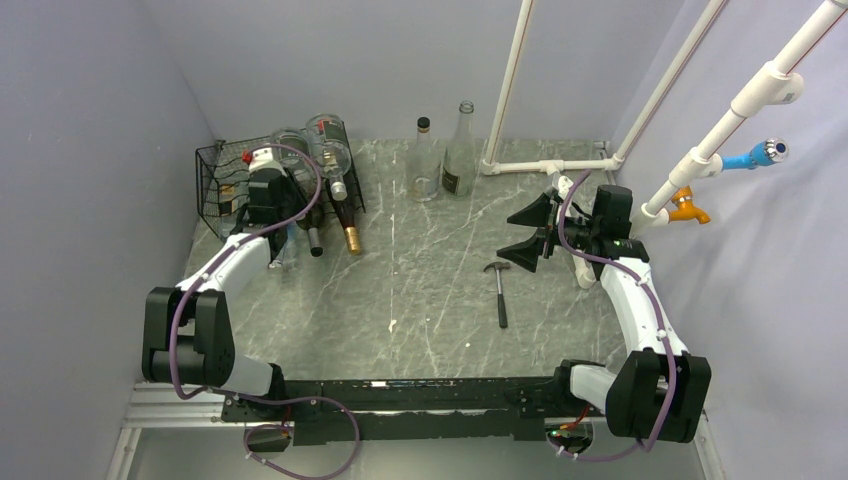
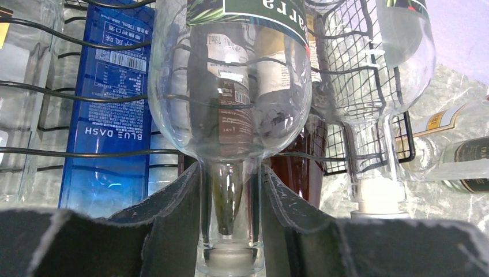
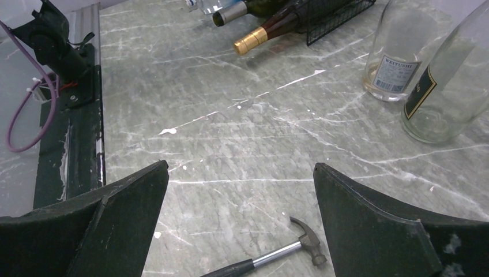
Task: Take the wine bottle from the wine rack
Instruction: Pick up the wine bottle from the wine rack.
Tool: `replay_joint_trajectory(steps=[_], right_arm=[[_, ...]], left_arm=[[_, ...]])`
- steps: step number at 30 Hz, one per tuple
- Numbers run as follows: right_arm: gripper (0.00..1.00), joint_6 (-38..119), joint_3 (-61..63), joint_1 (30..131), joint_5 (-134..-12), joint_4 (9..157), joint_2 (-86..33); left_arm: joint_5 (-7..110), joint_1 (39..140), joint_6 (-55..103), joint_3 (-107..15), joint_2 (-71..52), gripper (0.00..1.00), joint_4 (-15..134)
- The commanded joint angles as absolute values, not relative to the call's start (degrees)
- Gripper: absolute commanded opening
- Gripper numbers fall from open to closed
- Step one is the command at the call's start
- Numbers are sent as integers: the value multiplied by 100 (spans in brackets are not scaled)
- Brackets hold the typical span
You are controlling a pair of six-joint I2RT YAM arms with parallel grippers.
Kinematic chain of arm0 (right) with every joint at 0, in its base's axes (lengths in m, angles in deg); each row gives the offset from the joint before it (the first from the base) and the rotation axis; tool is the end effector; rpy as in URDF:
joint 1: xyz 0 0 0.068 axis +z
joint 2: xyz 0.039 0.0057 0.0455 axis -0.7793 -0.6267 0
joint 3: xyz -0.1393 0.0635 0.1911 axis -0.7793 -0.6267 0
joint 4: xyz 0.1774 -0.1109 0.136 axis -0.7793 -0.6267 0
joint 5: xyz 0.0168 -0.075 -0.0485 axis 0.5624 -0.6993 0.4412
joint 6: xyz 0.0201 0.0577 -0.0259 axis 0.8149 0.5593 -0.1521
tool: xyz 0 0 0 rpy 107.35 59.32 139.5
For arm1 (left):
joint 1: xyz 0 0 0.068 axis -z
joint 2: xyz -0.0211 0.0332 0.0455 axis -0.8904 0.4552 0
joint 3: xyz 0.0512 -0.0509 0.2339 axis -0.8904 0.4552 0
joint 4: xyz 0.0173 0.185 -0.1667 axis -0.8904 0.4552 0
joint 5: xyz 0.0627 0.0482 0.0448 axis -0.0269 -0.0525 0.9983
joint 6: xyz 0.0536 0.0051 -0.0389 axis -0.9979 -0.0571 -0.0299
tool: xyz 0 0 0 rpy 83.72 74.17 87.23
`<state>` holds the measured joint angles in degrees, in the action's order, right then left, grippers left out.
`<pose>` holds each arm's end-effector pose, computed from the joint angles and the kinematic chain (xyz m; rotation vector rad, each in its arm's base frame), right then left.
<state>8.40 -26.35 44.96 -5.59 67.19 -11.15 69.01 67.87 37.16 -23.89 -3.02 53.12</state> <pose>0.2392 0.0249 0.2657 -0.9603 1.5562 0.9969 0.3305 -0.0200 0.2265 -0.4367 1.9186 -0.1735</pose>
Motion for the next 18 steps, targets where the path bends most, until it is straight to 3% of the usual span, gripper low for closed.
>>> replay_joint_trajectory(steps=[1,12,18], right_arm=[[100,651,-2604,4459,-344,6731,-1020],[100,645,-2595,4460,-349,6711,-1012],[100,636,-2595,4460,-337,6710,-1006]], left_arm=[[6628,6776,3819,-2637,-201,34,5470],[6645,6768,3893,-3024,-33,50,5966],[6626,6700,3918,-3242,169,52,6161]])
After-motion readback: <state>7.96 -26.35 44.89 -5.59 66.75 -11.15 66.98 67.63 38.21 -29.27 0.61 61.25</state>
